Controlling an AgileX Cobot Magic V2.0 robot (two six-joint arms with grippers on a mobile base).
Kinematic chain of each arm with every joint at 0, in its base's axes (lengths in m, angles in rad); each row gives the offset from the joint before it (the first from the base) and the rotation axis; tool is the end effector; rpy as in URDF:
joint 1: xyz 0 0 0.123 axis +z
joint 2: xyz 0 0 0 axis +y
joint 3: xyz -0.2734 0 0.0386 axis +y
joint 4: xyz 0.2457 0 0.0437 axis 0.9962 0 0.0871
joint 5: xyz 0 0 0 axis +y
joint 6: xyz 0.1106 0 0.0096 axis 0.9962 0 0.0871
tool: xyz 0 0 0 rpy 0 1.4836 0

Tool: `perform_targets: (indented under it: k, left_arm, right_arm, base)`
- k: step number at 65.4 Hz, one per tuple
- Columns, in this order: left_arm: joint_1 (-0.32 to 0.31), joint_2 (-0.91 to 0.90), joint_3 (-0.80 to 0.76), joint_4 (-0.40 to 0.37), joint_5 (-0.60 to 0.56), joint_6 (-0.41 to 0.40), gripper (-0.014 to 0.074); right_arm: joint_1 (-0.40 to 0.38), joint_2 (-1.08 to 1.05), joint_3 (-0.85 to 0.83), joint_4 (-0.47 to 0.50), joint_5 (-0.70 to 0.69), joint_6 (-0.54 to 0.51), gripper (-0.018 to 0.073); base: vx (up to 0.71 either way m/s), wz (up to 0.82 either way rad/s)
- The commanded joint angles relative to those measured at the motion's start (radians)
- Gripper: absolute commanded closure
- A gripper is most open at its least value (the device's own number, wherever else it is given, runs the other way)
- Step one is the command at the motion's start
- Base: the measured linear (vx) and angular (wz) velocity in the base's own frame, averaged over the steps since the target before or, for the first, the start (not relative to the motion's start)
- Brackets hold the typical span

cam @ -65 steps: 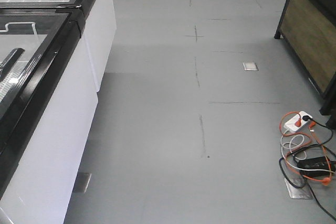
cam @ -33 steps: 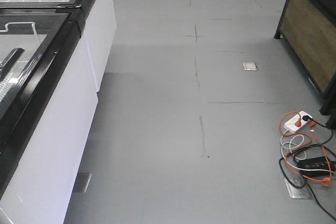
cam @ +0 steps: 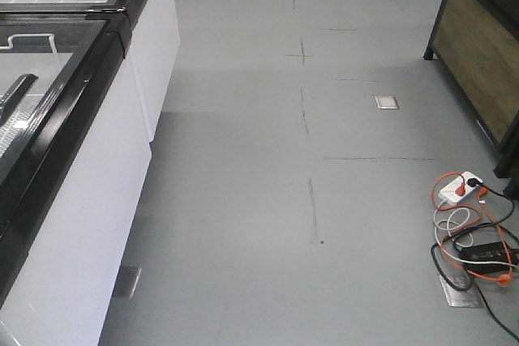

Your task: Left arm holds basket, right arm returns cookies

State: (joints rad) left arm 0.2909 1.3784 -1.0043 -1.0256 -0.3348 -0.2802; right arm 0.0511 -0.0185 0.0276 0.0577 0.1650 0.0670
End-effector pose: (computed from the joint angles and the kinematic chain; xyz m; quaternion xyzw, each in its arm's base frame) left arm 0.3132 0.1263 0.3381 -0.5881 0.4539 -0.2208 0.6319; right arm 0.0824 0.0053 0.1883 0.0236 0.7367 0.0625 0.6729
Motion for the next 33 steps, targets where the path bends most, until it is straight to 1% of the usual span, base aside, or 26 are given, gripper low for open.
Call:
perform_targets:
  k: [1, 5, 15, 33]
  left_arm:
    - [-0.001, -0.004, -0.04, 0.029, -0.036, -0.024, 0.0085]
    - [-0.001, 0.005, -0.048, 0.029, -0.044, -0.027, 0.0085]
    - [-0.001, 0.037, -0.073, 0.064, -0.055, -0.027, 0.0085]
    - [-0.001, 0.081, -0.127, 0.064, -0.072, -0.027, 0.0088]
  right_arm:
    - [0.0, -0.003, 0.021, -0.002, -0.069, -0.002, 0.0567]
    - [0.0, -0.003, 0.021, -0.002, -0.069, -0.002, 0.0567]
    - [0.0, -0.003, 0.021, -0.002, -0.069, -0.002, 0.0567]
    - [0.0, -0.003, 0.021, -0.002, -0.069, -0.002, 0.0567]
  base:
    - [0.0, 0.0]
    - [0.0, 0.0]
    - [0.0, 0.0]
    - [0.0, 0.0]
